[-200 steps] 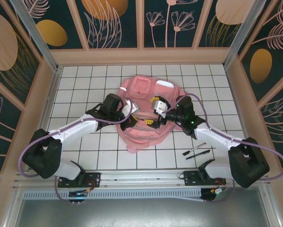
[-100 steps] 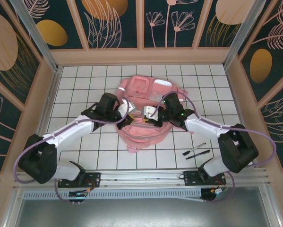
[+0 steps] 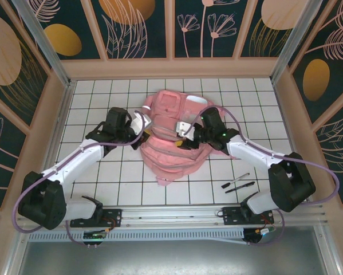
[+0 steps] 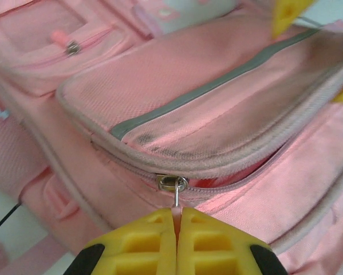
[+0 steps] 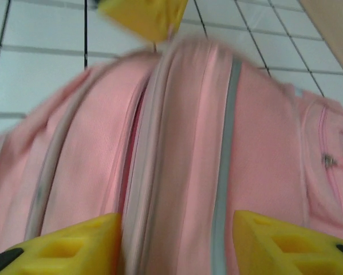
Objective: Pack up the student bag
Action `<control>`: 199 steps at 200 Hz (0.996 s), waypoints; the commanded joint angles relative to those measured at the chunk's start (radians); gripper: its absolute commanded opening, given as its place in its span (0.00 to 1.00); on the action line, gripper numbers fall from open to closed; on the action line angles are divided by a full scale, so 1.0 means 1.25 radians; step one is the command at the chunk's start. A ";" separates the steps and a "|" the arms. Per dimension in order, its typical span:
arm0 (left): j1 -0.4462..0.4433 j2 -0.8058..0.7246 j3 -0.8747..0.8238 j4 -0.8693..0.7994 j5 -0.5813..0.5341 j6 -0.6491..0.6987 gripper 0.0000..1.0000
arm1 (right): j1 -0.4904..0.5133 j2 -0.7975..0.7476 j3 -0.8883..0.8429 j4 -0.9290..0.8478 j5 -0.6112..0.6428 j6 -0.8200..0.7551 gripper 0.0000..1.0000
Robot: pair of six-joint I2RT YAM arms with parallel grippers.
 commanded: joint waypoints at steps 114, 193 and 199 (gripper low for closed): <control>0.064 -0.019 -0.045 0.101 -0.057 -0.029 0.00 | 0.058 -0.048 0.026 -0.230 0.004 -0.223 0.00; 0.075 0.173 0.049 0.086 -0.104 -0.003 0.05 | 0.057 -0.063 0.022 -0.116 -0.075 -0.113 0.25; 0.075 0.156 0.047 0.087 -0.093 0.004 0.16 | 0.056 -0.083 0.006 -0.076 -0.062 -0.077 0.33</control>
